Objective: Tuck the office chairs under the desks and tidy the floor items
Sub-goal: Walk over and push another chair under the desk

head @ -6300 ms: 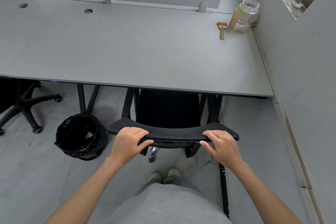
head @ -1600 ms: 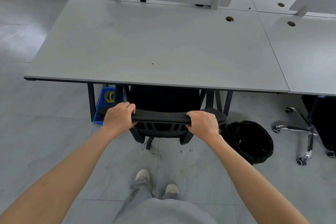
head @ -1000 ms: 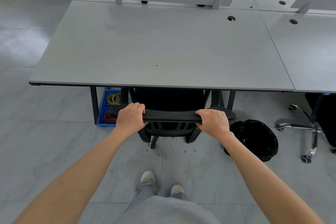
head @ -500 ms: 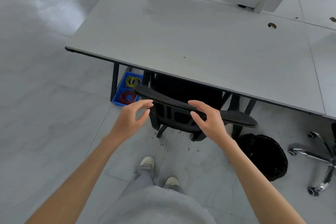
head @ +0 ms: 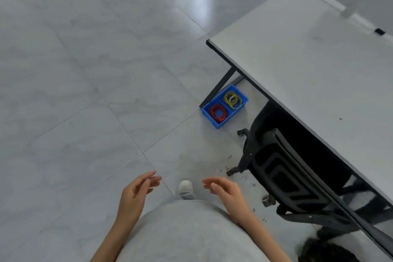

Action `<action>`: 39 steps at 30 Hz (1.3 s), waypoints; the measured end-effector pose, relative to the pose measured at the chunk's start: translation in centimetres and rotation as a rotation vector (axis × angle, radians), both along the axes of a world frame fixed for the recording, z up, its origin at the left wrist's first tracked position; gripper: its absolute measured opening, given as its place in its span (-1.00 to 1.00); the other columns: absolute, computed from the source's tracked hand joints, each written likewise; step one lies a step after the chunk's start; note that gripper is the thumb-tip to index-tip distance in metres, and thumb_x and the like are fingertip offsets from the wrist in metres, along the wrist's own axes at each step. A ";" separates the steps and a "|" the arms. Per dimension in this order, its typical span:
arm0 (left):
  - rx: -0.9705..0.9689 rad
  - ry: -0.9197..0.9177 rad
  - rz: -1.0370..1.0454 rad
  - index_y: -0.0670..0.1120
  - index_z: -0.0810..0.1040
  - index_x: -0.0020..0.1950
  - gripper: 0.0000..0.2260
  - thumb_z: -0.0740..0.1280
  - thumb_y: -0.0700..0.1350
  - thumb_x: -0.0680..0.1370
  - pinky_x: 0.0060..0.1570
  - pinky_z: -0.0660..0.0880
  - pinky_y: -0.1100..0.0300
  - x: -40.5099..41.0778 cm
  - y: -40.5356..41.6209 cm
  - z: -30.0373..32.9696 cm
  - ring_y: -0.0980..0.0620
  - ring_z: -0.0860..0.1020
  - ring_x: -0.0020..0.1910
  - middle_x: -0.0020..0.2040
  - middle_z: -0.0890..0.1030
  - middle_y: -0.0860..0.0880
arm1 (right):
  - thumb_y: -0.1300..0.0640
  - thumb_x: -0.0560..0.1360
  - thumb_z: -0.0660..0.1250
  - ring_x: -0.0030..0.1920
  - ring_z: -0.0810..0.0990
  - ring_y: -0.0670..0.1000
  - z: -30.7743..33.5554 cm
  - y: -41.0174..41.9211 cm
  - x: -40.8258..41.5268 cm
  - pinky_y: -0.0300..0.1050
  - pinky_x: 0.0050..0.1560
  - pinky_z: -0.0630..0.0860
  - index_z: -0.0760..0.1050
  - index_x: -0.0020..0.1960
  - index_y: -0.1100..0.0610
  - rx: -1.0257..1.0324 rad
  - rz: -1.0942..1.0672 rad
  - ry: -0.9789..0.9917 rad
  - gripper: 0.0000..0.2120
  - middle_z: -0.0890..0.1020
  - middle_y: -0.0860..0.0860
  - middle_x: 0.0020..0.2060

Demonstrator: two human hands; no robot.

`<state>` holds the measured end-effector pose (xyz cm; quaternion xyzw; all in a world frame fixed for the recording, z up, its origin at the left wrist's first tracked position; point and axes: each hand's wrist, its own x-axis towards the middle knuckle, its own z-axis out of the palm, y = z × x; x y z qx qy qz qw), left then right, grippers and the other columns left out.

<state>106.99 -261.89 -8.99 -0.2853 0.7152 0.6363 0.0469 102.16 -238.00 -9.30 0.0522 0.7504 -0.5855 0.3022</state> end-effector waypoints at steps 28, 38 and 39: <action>-0.059 0.071 0.331 -0.06 0.57 0.04 -0.76 0.14 -0.28 0.59 -0.16 0.56 0.36 -46.5 -23.7 0.7 0.08 0.65 -0.17 -0.15 0.70 0.00 | 0.35 0.55 0.15 -0.04 0.63 -0.12 3.3 -28.7 -60.4 -0.23 0.01 0.54 0.51 0.01 0.00 -0.139 0.107 0.294 -0.70 0.64 -0.07 -0.05; -0.065 0.162 -0.122 0.02 0.55 0.02 -0.84 0.20 -0.12 0.54 -0.15 0.53 0.34 -79.7 -32.2 1.6 0.10 0.64 -0.16 -0.14 0.69 0.14 | 0.31 0.55 0.18 -0.07 0.63 -0.15 -0.9 -31.3 -76.2 -0.03 0.04 0.56 0.52 -0.01 -0.02 0.029 -0.227 0.174 -0.74 0.65 -0.08 -0.06; -0.059 0.179 -0.195 0.02 0.55 0.03 -0.81 0.18 -0.08 0.51 -0.15 0.53 0.34 -83.5 -32.1 2.4 0.11 0.64 -0.16 -0.15 0.69 0.14 | 0.32 0.55 0.17 -0.07 0.63 -0.15 -0.7 -31.1 -77.3 -0.05 0.04 0.56 0.52 -0.01 -0.02 0.039 -0.282 0.160 -0.73 0.65 -0.08 -0.06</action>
